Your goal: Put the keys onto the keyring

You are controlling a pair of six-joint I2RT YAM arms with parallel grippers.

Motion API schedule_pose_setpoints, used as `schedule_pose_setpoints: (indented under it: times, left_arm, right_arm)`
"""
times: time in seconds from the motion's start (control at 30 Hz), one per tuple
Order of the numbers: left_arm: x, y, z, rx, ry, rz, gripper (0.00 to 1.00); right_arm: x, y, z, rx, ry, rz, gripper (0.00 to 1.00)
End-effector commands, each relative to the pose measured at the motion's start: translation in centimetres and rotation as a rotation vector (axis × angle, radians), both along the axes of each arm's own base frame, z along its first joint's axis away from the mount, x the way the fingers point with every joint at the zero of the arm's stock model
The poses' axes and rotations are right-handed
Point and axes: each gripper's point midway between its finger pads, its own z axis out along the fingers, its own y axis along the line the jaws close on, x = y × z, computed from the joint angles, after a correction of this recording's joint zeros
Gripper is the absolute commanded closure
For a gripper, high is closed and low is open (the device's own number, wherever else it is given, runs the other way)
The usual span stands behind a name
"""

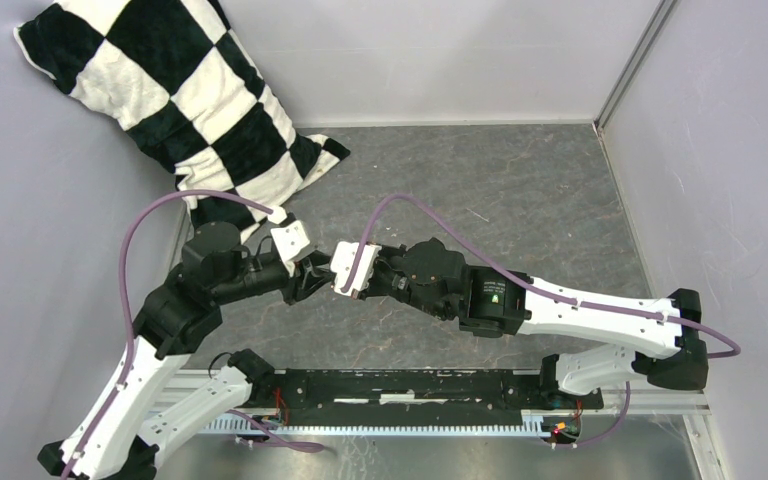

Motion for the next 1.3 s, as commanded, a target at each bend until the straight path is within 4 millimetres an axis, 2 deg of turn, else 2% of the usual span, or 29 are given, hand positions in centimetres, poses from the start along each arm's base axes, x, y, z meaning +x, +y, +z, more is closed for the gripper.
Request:
schedule_pose_setpoints:
  times: [0.0, 0.2, 0.4, 0.6, 0.93, 1.27]
  left_arm:
    - [-0.3, 0.2, 2.2, 0.015, -0.11, -0.048, 0.59]
    - [0.1, 0.3, 2.5, 0.036, -0.122, -0.045, 0.59]
    - [0.3, 0.0, 1.4, 0.045, -0.091, -0.046, 0.66]
    - [0.7, -0.3, 2.1, 0.015, -0.094, -0.028, 0.66]
    - [0.7, -0.6, 1.1, 0.021, -0.069, -0.043, 0.66]
    - [0.8, -0.9, 1.3, 0.022, -0.079, -0.063, 0.63]
  right_arm:
    - [-0.3, 0.1, 2.9, 0.078, -0.015, 0.016, 0.99]
    - [-0.4, 0.3, 2.8, 0.074, -0.011, 0.023, 0.99]
    - [-0.4, 0.3, 2.8, 0.076, -0.008, 0.023, 0.99]
    - [-0.4, 0.4, 2.8, 0.07, -0.007, 0.026, 0.99]
    - [-0.5, 0.4, 3.2, 0.079, -0.007, 0.032, 0.99]
    - [-0.7, 0.6, 2.9, 0.077, 0.004, 0.045, 0.99]
